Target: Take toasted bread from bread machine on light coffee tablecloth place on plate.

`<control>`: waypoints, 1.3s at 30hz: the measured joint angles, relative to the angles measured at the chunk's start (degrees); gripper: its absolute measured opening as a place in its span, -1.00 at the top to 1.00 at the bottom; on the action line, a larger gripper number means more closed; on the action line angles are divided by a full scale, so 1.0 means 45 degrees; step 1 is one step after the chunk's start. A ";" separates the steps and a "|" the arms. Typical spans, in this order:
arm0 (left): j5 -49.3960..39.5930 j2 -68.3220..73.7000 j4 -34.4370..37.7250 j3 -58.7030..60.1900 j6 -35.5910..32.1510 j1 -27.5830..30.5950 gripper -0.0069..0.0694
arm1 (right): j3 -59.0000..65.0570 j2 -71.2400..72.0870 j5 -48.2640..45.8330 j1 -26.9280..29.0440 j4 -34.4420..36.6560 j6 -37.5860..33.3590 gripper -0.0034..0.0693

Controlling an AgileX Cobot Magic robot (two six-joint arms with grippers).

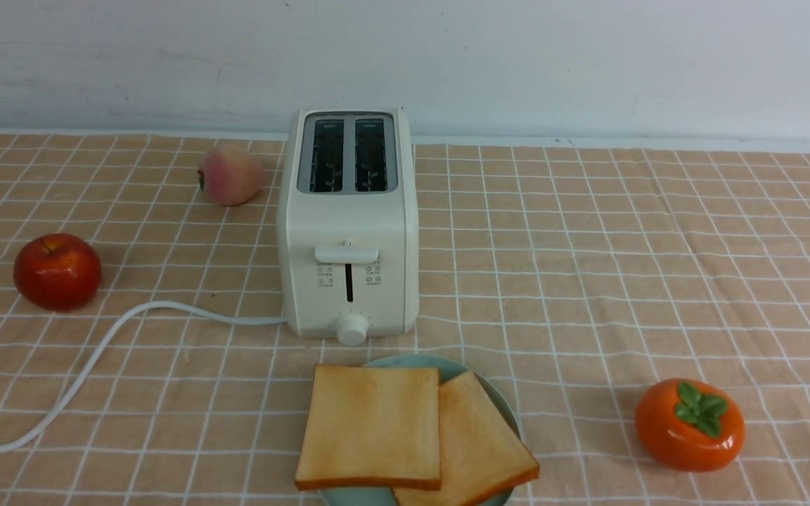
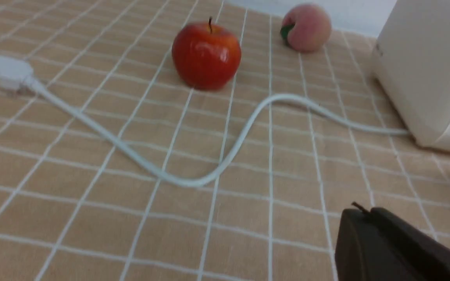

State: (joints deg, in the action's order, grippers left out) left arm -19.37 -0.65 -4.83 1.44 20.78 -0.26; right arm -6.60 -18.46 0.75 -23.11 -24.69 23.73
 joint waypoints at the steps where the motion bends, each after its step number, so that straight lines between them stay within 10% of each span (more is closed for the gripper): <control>1: 0.0000 0.0000 0.0000 0.0000 0.0000 0.0000 0.85 | 0.0000 0.0000 0.0000 0.0000 0.0000 0.0000 0.87; 39: -0.0883 0.0000 0.0223 0.0067 0.0185 -0.1392 0.78 | 0.0000 0.1870 -0.0166 0.0758 0.1588 -0.0507 0.74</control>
State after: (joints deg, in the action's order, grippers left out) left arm -23.34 -0.65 -3.82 1.74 21.61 -6.53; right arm -6.60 -10.04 0.00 -19.71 -17.55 21.45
